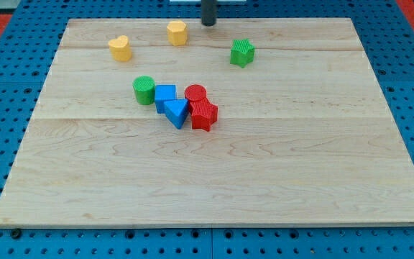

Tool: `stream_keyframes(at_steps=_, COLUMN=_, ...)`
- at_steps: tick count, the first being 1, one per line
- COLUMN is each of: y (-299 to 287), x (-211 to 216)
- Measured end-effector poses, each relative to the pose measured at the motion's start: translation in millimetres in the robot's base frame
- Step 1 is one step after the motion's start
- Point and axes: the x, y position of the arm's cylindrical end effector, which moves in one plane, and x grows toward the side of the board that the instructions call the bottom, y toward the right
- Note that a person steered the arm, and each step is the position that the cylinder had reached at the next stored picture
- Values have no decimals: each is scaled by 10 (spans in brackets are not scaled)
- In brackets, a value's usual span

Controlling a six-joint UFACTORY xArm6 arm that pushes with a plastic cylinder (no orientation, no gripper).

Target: Push the hexagon to the bottom of the yellow heart

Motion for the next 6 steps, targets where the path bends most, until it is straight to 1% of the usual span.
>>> stream_keyframes(at_steps=1, y=-598, x=507)
stream_keyframes(at_steps=3, y=-963, x=309)
stream_keyframes(at_steps=4, y=-1090, x=749)
stream_keyframes(at_steps=5, y=-1090, x=1208)
stream_keyframes(at_steps=6, y=-825, x=958)
